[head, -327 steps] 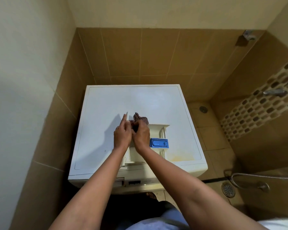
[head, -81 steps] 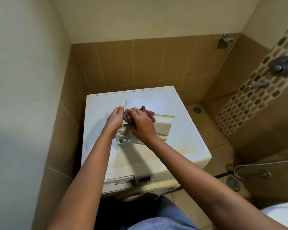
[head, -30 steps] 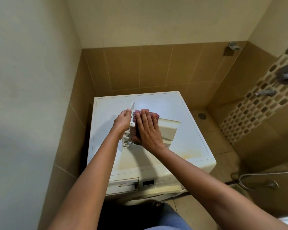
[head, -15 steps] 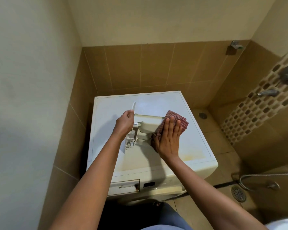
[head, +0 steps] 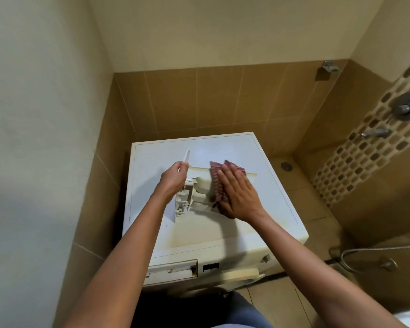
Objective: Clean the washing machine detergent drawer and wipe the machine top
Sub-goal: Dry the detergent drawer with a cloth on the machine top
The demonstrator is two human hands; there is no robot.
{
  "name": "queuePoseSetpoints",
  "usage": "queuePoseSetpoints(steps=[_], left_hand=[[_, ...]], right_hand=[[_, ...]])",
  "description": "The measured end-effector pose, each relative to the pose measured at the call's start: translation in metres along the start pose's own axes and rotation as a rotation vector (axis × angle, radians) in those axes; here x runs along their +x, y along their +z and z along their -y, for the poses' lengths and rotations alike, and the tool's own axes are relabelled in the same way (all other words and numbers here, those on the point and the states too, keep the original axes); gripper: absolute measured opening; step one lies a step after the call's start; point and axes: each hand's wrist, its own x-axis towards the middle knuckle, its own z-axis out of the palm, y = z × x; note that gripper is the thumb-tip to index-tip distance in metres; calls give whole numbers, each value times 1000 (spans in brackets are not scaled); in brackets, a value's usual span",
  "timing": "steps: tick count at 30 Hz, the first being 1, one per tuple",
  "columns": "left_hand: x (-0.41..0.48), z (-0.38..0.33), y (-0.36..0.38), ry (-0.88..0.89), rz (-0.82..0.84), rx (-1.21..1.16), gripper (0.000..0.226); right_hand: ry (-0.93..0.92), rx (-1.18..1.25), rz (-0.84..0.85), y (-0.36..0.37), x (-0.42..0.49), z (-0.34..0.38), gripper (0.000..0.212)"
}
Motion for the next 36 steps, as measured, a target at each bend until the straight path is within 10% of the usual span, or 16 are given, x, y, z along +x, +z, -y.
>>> queuePoseSetpoints(steps=[8,12,17,22,36], left_hand=[[-6,0,0,-47,46,-159,59],[-7,18,-3,-98,207,-476,101],[-20,60,5,-17,168,-640,124],[-33,65,16,89,38,-518,113],[-11,39,7,201,-143,-445,45]], right_hand=[[528,442,-124,-2,-32,9,77],[810,790,-171,-6,-25,38,80],[1025,954,-246,-6,-23,30,50],[1052,997,-251,-16,-17,14,22],[1079,791,-97,-49,46,-27,32]])
